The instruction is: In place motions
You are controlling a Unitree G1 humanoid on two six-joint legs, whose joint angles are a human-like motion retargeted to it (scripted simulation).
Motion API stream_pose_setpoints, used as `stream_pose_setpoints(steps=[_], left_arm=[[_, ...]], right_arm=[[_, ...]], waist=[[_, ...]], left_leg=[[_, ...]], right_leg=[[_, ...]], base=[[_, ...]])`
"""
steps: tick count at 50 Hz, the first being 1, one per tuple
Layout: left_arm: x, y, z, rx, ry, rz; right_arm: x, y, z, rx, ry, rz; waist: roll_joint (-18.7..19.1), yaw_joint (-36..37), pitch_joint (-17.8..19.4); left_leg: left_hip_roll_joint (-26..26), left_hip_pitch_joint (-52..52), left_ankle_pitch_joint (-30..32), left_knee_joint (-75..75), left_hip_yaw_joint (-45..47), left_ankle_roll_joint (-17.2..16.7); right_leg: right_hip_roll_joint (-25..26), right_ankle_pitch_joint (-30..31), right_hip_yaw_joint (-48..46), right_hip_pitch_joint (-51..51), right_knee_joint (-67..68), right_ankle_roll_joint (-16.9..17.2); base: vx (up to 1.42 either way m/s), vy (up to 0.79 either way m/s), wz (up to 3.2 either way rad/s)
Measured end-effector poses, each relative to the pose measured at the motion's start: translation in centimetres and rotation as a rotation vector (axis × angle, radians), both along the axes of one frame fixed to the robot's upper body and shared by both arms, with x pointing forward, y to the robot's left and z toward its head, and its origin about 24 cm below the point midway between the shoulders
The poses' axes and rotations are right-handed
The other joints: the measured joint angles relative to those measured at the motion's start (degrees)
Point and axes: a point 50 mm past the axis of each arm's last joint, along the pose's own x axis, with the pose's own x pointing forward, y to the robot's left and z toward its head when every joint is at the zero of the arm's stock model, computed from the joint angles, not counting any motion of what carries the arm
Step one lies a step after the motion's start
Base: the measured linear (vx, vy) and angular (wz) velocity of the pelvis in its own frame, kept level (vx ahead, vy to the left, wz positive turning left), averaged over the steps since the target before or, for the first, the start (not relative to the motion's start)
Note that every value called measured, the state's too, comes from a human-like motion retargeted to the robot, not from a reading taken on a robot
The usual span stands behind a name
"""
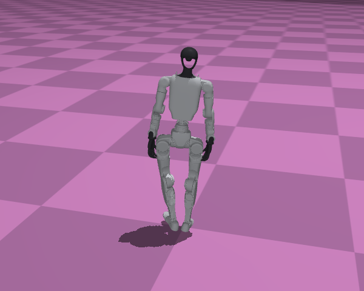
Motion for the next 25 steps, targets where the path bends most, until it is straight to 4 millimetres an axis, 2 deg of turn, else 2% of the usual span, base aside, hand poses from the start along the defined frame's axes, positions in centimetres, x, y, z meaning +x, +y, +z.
stream_pose_setpoints(steps=[3,6,7,11,12,13,15,17,18,20,22,25], left_arm=[[-0.5,-0.4,-0.1,-0.014,0.016,0.033],[-0.3,-0.5,-0.1,-0.031,0.020,0.057],[-0.2,-0.3,0.0,-0.034,0.019,0.056],[0.3,1.1,0.2,-0.009,0.006,0.034],[0.6,1.6,0.3,0.007,-0.001,0.028],[1.0,1.9,0.4,0.018,-0.009,0.022],[2.0,2.4,0.5,0.032,-0.027,0.018],[2.9,2.3,0.6,0.023,-0.033,0.024],[3.3,2.1,0.6,0.021,-0.039,0.023],[4.2,1.6,0.6,0.018,-0.055,0.027],[5.0,1.1,0.6,0.005,-0.084,0.093],[4.9,1.3,0.7,-0.020,-0.086,0.162]], right_arm=[[0.9,0.8,0.1,0.016,-0.039,0.066],[1.5,1.4,0.1,0.012,-0.073,0.128],[1.5,1.6,0.1,0.010,-0.083,0.141],[1.4,2.0,0.1,0.015,-0.100,0.162],[1.4,2.0,0.0,0.017,-0.104,0.162],[1.4,2.0,0.0,0.019,-0.107,0.156],[0.8,1.6,0.0,0.015,-0.105,0.140],[-0.8,0.4,-0.1,-0.005,-0.077,0.106],[-1.5,0.0,-0.2,-0.014,-0.061,0.076],[-2.6,-0.7,-0.3,-0.030,-0.031,0.018],[-3.8,-1.0,-0.4,-0.037,0.011,-0.004],[-5.5,-0.6,-0.5,-0.044,0.057,-0.011]], waist=[[0.85,1.40,0.70],[1.58,0.68,0.41],[1.76,0.51,0.43],[2.12,2.52,0.55],[2.19,2.15,0.52],[2.05,0.47,0.46],[2.29,-3.25,0.04],[-0.22,4.26,0.15],[-0.50,7.08,0.77],[0.41,9.71,1.83],[1.15,10.30,2.83],[2.81,6.50,2.10]], left_leg=[[0.63,-0.24,1.01,-0.57,-3.67,0.00],[0.96,-2.98,3.08,0.27,-8.84,0.00],[0.93,-3.81,3.98,0.53,-10.83,0.00],[-0.02,-6.94,7.94,1.49,-17.92,0.00],[-1.22,-8.06,9.42,1.70,-21.04,0.00],[-3.29,-9.01,11.11,1.50,-24.55,0.00],[-8.49,-9.93,15.54,-0.78,-32.46,0.00],[-11.54,-8.62,16.33,-5.25,-29.29,-0.25],[-11.89,-8.36,15.00,-6.78,-28.63,-1.00],[-10.81,-8.39,12.25,-8.63,-26.65,-3.09],[-8.24,-8.97,6.52,-10.06,-18.77,-7.31],[-1.97,-10.11,3.91,-10.00,-1.78,-15.60]], right_leg=[[0.67,-2.30,-3.52,0.77,3.39,-1.03],[0.37,-2.43,-3.42,-0.69,8.08,0.48],[0.77,-2.25,-0.18,-1.16,9.32,0.52],[5.29,-5.76,27.11,-1.05,10.35,1.52],[6.55,-7.19,32.04,-0.66,9.68,1.55],[7.42,-7.90,32.01,-0.80,9.23,1.34],[3.49,-11.41,16.56,-0.12,7.87,-2.54],[-1.34,-12.57,6.88,2.46,6.55,-2.54],[-1.91,-13.27,5.01,3.32,6.54,-2.20],[-4.03,-13.92,-5.25,5.37,6.22,-1.29],[-3.27,-14.98,-13.50,8.29,4.80,-0.68],[-0.85,-16.18,-26.64,11.96,2.46,0.62]], base=[[-0.22,0.03,1.21],[-0.34,0.01,2.58],[-0.38,-0.02,3.13],[-0.47,0.01,2.85],[-0.55,-0.04,4.40],[-0.52,0.03,4.88],[-0.55,0.18,5.09],[-0.61,0.22,3.10],[-0.73,0.04,2.95],[-0.92,-0.12,3.61],[-0.94,-0.32,4.58],[-0.61,-0.27,4.65]])
